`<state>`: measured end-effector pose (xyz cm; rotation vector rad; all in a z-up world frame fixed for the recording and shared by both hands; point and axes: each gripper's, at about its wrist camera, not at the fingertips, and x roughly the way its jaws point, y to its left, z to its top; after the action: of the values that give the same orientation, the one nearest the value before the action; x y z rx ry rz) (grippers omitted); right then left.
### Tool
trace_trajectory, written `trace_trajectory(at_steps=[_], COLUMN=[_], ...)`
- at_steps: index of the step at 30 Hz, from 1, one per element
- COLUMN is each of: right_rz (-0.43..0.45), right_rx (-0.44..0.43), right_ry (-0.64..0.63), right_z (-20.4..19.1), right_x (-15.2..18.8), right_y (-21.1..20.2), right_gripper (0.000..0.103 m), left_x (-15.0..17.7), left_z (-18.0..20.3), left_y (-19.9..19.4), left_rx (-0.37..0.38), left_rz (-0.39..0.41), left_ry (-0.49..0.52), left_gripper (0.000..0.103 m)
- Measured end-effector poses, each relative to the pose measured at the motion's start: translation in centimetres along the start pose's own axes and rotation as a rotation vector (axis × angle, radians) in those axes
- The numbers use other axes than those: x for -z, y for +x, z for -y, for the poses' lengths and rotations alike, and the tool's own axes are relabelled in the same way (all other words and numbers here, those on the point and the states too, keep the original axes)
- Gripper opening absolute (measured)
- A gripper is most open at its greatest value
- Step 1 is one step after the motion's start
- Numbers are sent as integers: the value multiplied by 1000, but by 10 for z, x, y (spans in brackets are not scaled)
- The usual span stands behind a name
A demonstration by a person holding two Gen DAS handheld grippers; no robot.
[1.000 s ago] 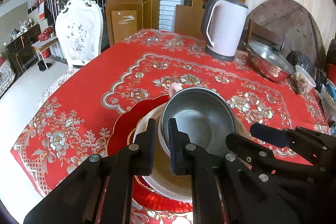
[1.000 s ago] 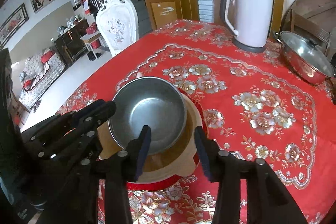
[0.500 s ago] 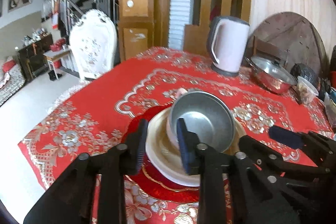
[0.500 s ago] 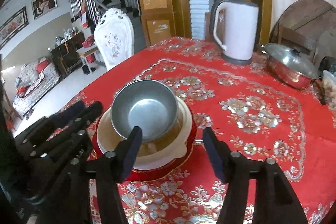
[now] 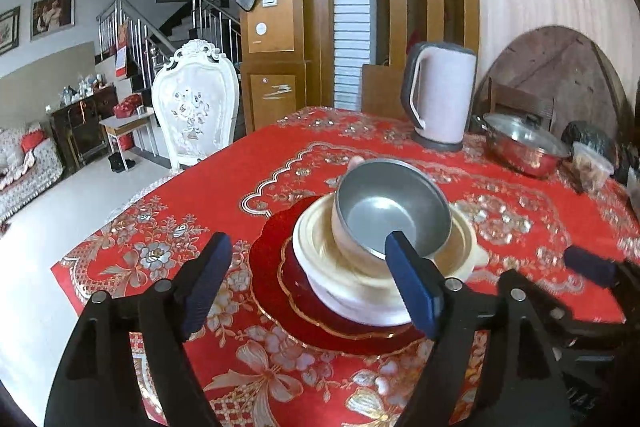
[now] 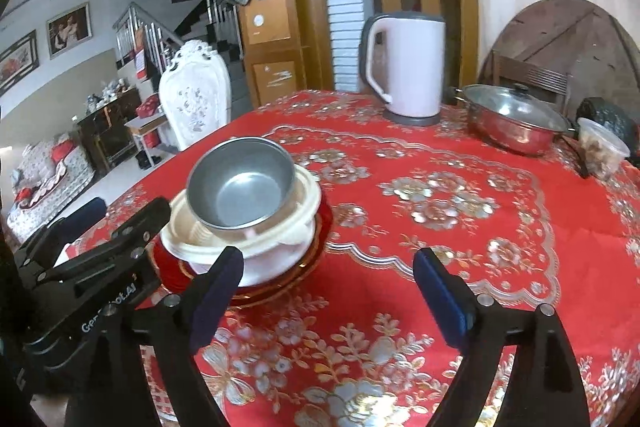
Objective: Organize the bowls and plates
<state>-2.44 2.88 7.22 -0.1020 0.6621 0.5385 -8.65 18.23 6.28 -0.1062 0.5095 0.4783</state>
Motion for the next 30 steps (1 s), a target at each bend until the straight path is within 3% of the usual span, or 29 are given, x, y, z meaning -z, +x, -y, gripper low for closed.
trace_trajectory(at_steps=[8,12,30], right_rz=[3,-17,-32], right_rx=[27,16,18], right_ry=[-10,-13,-21], right_z=[3,1,1], right_x=[6,11,14], right_y=[-1,5,8], right_gripper=[96,96,97], left_x=[16,19,18], left_z=[-4,-5,-4], left_y=[4,6,-2], left_rx=[20,24,25], left_rz=[-23,-28,-9], left_ry=[4,9,16], left_gripper=[80,84,85])
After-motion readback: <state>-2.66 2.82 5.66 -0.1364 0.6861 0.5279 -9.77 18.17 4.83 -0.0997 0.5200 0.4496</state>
